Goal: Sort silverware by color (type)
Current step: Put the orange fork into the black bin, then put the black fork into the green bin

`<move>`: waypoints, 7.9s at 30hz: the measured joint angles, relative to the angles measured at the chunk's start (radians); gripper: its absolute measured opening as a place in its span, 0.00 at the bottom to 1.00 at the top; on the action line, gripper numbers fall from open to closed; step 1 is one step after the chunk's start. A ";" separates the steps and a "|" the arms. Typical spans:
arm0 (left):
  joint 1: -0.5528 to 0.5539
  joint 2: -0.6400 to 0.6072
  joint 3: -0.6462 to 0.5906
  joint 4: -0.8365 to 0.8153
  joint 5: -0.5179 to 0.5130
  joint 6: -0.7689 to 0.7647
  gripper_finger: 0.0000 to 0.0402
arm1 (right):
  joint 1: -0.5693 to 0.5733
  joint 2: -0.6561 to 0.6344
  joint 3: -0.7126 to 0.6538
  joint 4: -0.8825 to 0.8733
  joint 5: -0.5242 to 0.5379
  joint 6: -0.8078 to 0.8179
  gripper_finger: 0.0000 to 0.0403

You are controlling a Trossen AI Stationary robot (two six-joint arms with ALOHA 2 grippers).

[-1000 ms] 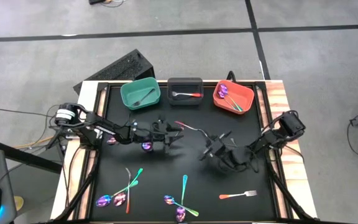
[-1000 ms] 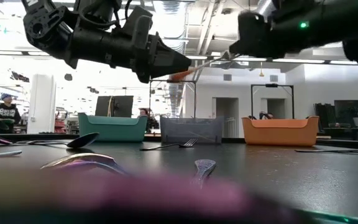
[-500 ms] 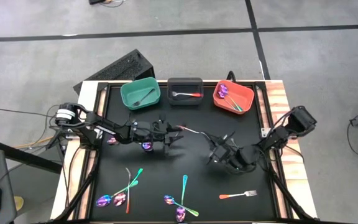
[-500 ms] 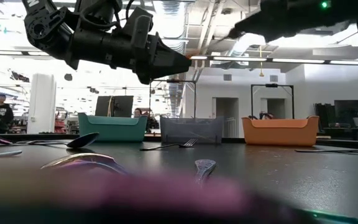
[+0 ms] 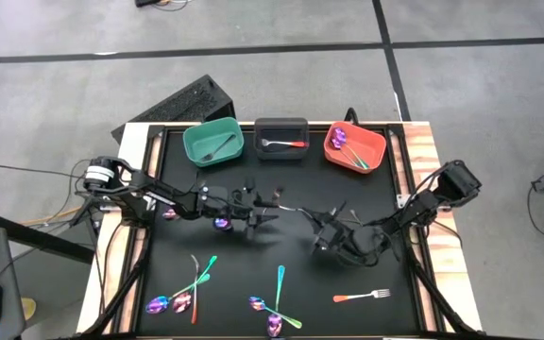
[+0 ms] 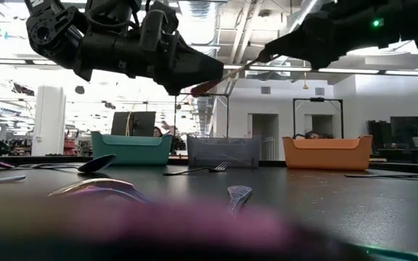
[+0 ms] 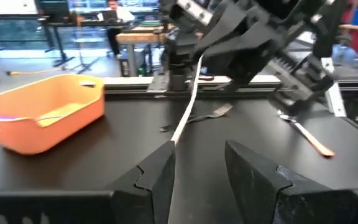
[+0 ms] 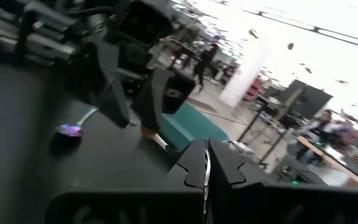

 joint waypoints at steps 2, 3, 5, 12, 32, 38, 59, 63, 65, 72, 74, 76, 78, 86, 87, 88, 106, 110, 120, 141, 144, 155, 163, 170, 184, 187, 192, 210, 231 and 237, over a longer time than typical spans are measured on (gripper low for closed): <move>-0.003 0.000 0.000 0.013 -0.009 0.006 0.34 | -0.011 0.001 0.000 -0.053 -0.061 0.052 0.03; -0.003 -0.001 0.000 0.013 -0.013 0.013 0.34 | -0.018 0.001 0.000 -0.088 -0.097 0.096 0.03; -0.003 -0.001 0.000 0.006 -0.015 0.016 0.34 | -0.045 0.001 0.004 -0.155 -0.195 0.196 0.03; -0.004 -0.001 0.000 -0.015 -0.015 0.001 0.34 | -0.104 -0.011 0.077 -0.496 -0.323 0.421 0.03; -0.004 -0.001 0.003 -0.129 0.002 -0.024 0.34 | -0.179 -0.126 0.412 -1.441 -0.595 0.667 0.02; -0.004 0.026 0.060 -0.146 0.033 -0.001 0.34 | -0.194 -0.176 0.484 -1.630 -0.711 0.701 0.02; -0.023 0.265 0.271 -0.274 0.097 0.038 0.34 | -0.234 -0.191 0.492 -1.586 -0.667 0.708 0.03; -0.021 0.264 0.270 -0.289 0.080 0.042 0.34 | -0.234 -0.191 0.492 -1.569 -0.665 0.707 0.03; -0.021 0.264 0.270 -0.287 0.068 0.041 0.33 | -0.234 -0.191 0.492 -1.562 -0.664 0.700 0.03; -0.023 0.264 0.270 -0.284 0.045 0.072 0.12 | -0.235 -0.191 0.492 -1.542 -0.642 0.702 0.04; -0.023 0.264 0.270 -0.278 0.042 0.066 0.04 | -0.235 -0.191 0.492 -1.511 -0.616 0.719 0.06; -0.021 0.256 0.270 -0.279 0.037 0.036 0.02 | -0.234 -0.191 0.492 -1.461 -0.583 0.743 0.11; -0.021 0.237 0.270 -0.275 0.026 0.016 0.02 | -0.234 -0.196 0.492 -1.408 -0.537 0.782 0.16; -0.021 0.112 0.224 -0.246 -0.141 0.040 0.00 | -0.167 -0.224 0.492 -1.413 -0.166 0.833 0.31; -0.021 0.098 0.213 -0.242 -0.161 0.040 0.00 | -0.159 -0.224 0.492 -1.427 -0.131 0.853 0.33; -0.021 0.082 0.198 -0.239 -0.183 0.040 0.00 | -0.152 -0.224 0.492 -1.443 -0.098 0.875 0.34; 0.034 0.013 -0.122 0.536 -0.084 -0.149 0.00 | -0.102 -0.174 0.374 -1.285 -0.050 1.042 0.44; 0.027 0.014 -0.100 0.528 -0.048 -0.150 0.00 | -0.144 -0.143 0.353 -1.043 -0.250 0.843 0.44; 0.009 0.014 -0.078 0.528 -0.037 -0.147 0.00 | -0.287 0.059 0.354 -0.655 -0.613 0.771 0.44; 0.042 0.015 -0.077 0.289 -0.040 -0.132 0.00 | -0.352 0.421 0.493 -0.639 -0.908 0.875 0.44; 0.042 0.015 -0.077 0.275 -0.040 -0.129 0.00 | -0.359 0.471 0.534 -0.654 -0.907 0.815 0.44; 0.042 0.015 -0.077 0.126 -0.161 -0.145 0.00 | -0.371 0.505 0.629 -0.872 -0.877 0.748 0.18; 0.029 0.014 -0.079 0.198 -0.167 -0.117 0.00 | -0.370 0.469 0.627 -0.943 -0.915 0.660 0.03; -0.017 0.014 -0.172 0.372 -0.292 0.013 0.00 | -0.368 0.361 0.623 -1.196 -0.820 0.561 0.02; -0.043 0.014 -0.424 0.576 -0.523 -0.093 0.00 | -0.488 0.187 0.623 -1.319 -0.607 0.386 0.02; -0.043 0.014 -0.436 0.576 -0.523 -0.096 0.00 | -0.531 0.180 0.625 -1.232 -0.540 0.240 0.01; -0.044 0.014 -0.436 0.579 -0.515 -0.097 0.00 | -0.622 0.192 0.623 -1.109 -0.539 0.040 0.01; -0.070 0.014 -0.435 0.555 -0.501 -0.097 0.00 | -1.038 0.194 0.624 -1.018 -1.089 -0.040 0.04; -0.086 0.014 -0.426 0.473 -0.388 -0.390 0.13 | -0.911 0.183 0.619 -1.155 -1.199 0.652 0.39; -0.141 0.005 -0.405 0.473 -0.226 -0.460 0.21 | -0.725 0.157 0.606 -1.147 -1.216 0.641 0.34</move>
